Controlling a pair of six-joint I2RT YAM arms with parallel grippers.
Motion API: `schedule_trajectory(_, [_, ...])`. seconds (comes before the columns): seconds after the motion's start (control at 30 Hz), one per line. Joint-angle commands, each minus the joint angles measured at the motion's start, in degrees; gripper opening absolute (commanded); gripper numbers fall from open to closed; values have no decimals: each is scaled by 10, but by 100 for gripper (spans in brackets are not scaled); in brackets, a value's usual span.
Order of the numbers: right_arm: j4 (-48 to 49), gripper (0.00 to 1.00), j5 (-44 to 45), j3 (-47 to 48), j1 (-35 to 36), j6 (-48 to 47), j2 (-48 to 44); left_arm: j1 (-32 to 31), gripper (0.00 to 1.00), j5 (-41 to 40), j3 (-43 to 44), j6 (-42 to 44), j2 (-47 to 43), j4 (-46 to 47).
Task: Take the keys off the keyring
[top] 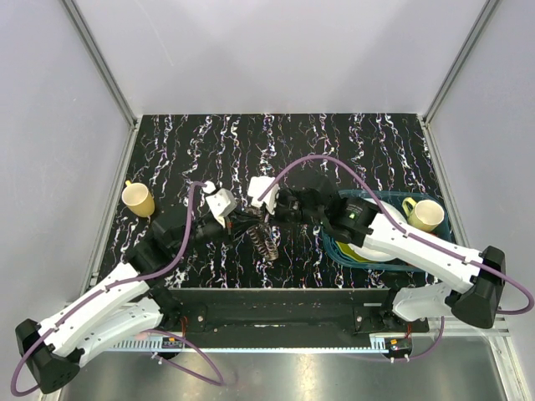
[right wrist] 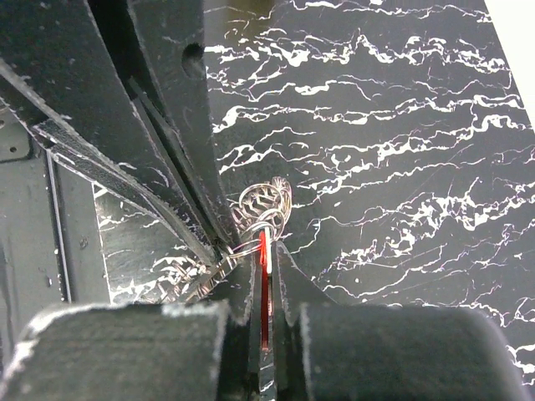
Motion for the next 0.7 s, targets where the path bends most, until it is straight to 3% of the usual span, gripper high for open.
schedule_trajectory(0.0, [86, 0, 60, -7, -16, 30, 1, -27, 0, 104, 9, -30, -32, 139])
schedule_trajectory(0.67, [92, 0, 67, -21, -41, 61, -38, -26, 0, 79, -4, -41, -58, 139])
